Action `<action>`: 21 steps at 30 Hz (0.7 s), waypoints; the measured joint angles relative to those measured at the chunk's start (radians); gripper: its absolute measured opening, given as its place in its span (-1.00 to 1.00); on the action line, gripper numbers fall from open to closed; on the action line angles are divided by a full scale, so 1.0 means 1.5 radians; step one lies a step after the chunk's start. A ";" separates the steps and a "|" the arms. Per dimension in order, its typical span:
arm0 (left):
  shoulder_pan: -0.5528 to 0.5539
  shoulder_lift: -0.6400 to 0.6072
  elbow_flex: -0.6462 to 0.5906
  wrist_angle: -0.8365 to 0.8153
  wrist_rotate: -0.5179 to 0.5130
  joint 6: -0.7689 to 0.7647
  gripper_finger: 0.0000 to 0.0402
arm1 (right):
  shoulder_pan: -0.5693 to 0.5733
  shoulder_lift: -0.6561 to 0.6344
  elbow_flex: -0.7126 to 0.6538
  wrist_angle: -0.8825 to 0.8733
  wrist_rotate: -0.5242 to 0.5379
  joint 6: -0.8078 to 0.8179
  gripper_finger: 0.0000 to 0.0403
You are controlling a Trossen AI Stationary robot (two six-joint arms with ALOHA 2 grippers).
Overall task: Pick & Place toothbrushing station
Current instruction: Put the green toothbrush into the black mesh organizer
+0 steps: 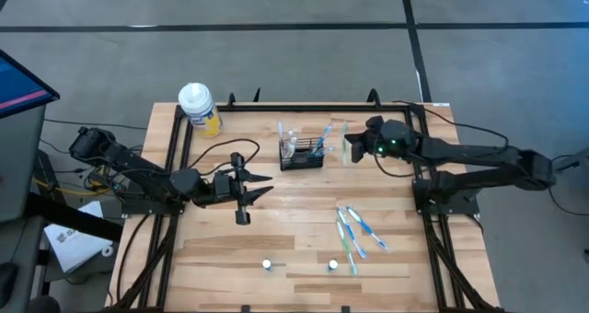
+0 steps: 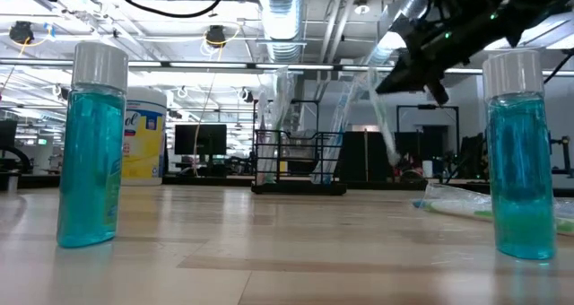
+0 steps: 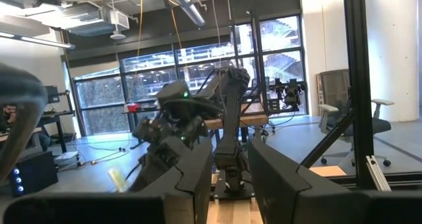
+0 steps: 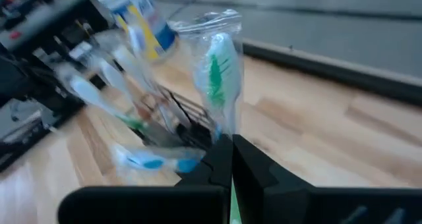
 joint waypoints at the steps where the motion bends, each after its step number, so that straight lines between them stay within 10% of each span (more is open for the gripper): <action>1: 0.000 0.000 0.000 0.000 0.000 0.000 -0.54 | 0.007 -0.005 0.000 0.009 0.011 -0.008 -1.00; 21: 0.000 0.000 0.000 -0.003 0.000 0.002 -0.54 | 0.062 -0.005 -0.001 0.196 0.095 -0.168 -1.00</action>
